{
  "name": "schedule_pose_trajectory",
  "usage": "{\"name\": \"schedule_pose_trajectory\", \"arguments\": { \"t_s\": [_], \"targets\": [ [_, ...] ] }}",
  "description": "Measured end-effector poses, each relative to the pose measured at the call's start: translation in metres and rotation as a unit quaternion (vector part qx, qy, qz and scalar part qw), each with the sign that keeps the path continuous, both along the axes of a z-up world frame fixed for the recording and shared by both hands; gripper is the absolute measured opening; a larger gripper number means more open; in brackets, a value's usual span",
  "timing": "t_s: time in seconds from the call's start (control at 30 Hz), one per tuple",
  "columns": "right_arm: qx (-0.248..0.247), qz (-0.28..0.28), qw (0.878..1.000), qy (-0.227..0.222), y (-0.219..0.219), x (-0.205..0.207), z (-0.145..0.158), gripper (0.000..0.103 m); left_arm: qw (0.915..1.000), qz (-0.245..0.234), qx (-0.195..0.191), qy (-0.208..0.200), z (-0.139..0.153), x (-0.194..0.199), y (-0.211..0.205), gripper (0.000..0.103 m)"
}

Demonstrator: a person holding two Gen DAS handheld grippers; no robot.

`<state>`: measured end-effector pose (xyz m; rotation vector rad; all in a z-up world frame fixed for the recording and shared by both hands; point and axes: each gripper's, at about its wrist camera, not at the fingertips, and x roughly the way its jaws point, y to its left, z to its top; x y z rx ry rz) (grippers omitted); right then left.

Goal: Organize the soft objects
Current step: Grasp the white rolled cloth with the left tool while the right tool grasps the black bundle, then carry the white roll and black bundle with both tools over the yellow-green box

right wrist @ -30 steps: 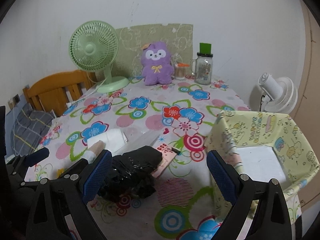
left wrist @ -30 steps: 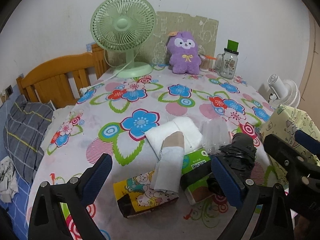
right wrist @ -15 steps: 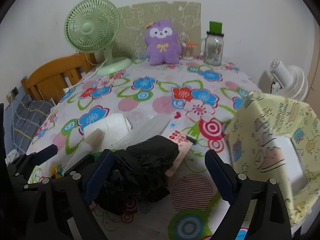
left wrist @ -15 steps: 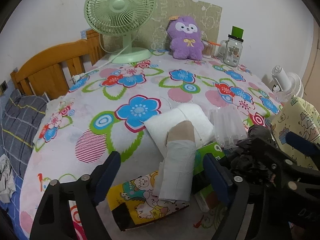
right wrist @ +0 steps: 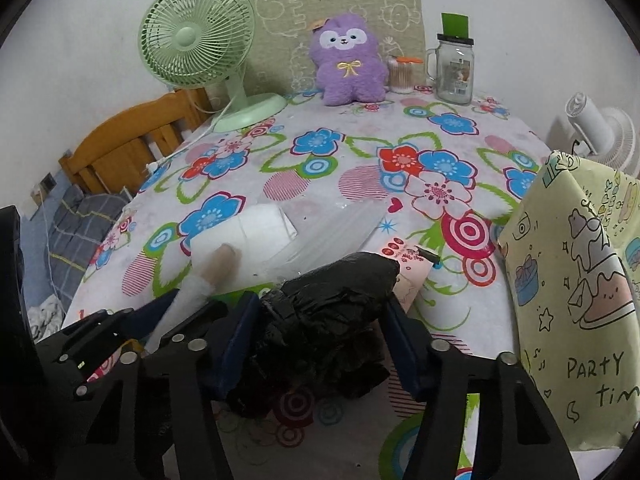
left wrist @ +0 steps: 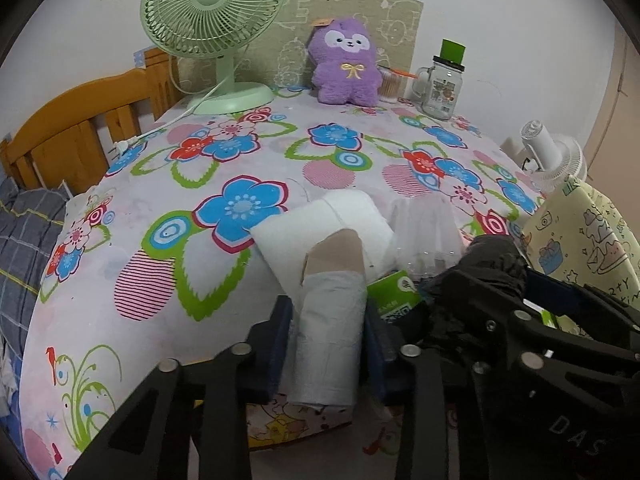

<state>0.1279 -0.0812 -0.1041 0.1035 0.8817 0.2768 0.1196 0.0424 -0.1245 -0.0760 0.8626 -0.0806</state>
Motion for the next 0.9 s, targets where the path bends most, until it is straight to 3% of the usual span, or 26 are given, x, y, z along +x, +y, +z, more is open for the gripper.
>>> {"name": "schedule_pose_trajectory", "arguments": {
  "t_s": [0.3,0.9],
  "targets": [
    [0.007,0.002,1.0,-0.012,-0.003,-0.006,0.008,0.047,0.9997,-0.014,0.003,-0.018,0.008,-0.005,-0.006,0.024],
    [0.006,-0.012,0.999,-0.045,-0.02,-0.03,0.036,0.044,0.9983,-0.016,0.021,-0.051,0.037,-0.025,-0.023,0.024]
  ]
}}
